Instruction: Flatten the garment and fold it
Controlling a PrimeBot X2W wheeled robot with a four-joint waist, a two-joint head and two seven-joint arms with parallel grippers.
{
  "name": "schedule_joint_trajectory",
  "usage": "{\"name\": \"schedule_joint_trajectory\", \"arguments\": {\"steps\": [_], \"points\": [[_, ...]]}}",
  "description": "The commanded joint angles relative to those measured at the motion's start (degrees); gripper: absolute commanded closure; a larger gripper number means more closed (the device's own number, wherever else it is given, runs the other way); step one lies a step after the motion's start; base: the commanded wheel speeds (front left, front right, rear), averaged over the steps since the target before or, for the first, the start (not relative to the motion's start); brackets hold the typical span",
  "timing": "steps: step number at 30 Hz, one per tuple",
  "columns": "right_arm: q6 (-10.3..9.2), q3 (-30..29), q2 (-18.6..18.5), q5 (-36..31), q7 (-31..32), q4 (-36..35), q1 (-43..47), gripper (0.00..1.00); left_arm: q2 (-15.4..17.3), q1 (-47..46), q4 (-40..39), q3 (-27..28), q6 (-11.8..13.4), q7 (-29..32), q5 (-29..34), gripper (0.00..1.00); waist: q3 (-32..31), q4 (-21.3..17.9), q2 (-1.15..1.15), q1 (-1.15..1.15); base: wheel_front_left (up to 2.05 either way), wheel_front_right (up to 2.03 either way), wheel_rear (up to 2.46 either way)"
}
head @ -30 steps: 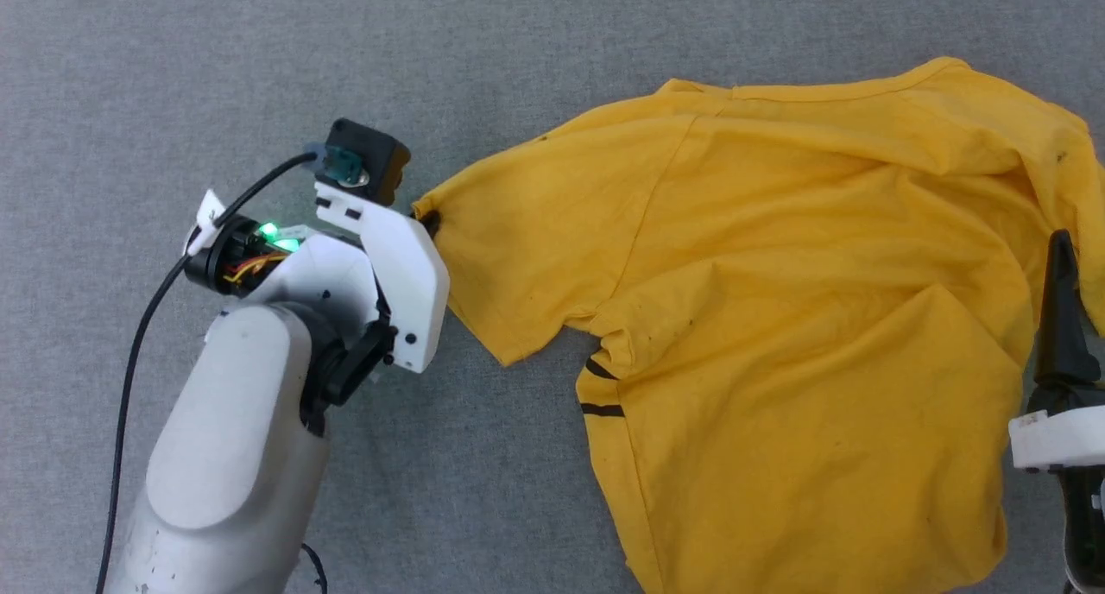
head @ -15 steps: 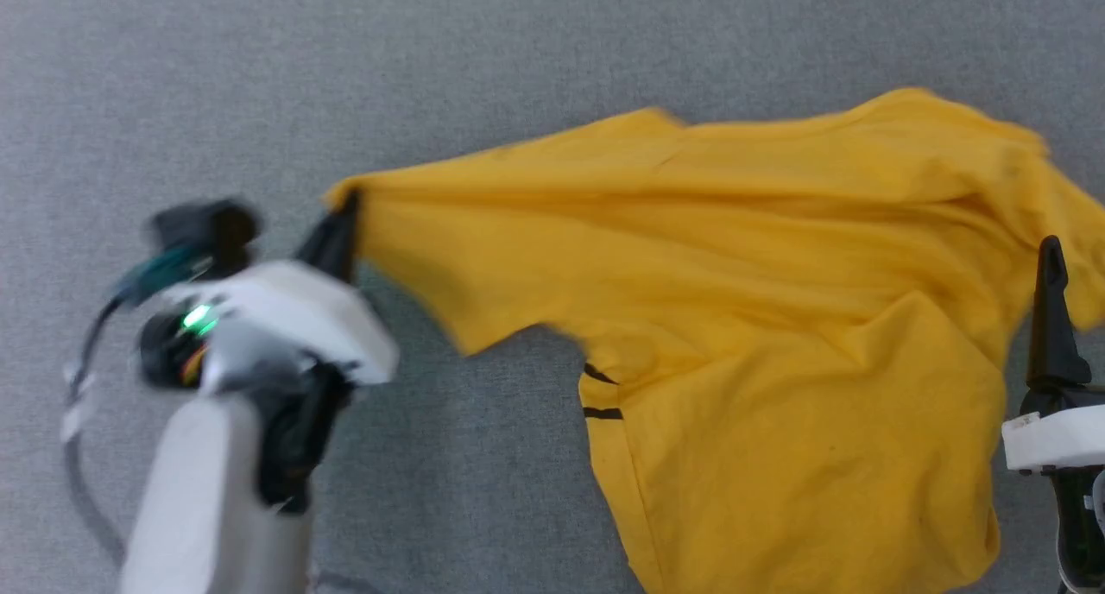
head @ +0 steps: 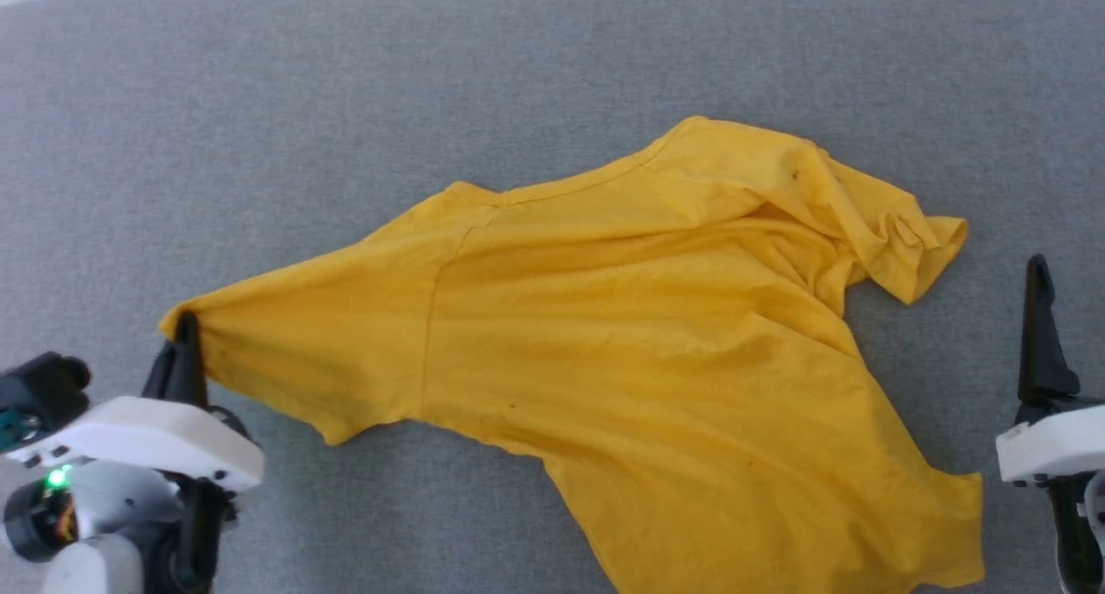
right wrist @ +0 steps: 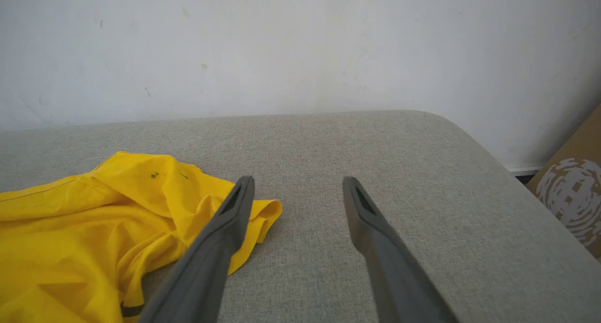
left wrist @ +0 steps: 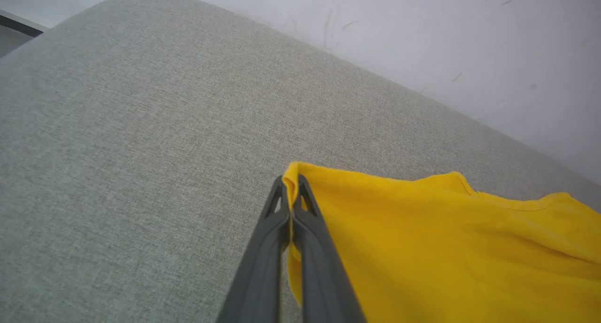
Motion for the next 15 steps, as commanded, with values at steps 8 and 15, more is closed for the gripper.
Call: {"name": "schedule_joint_trajectory", "arguments": {"steps": [8, 15], "points": [[-0.10, 6.7, -3.7, -4.5, 11.2, -0.6, -6.7, 0.00, -1.2, -1.7, -0.6, -4.0, -0.8, -0.3, 0.6, 1.00, 1.3, 0.6, 0.00, 0.00, 0.00, 0.00, 0.00], [-0.10, 15.6, -14.4, -1.0, 22.1, 6.1, -12.7, 0.00, -1.7, -3.8, -0.2, -6.0, -1.1, -0.4, 1.0, 1.00, 3.3, 1.4, 0.00, 0.00, 0.00, 0.00, 0.00]]}}
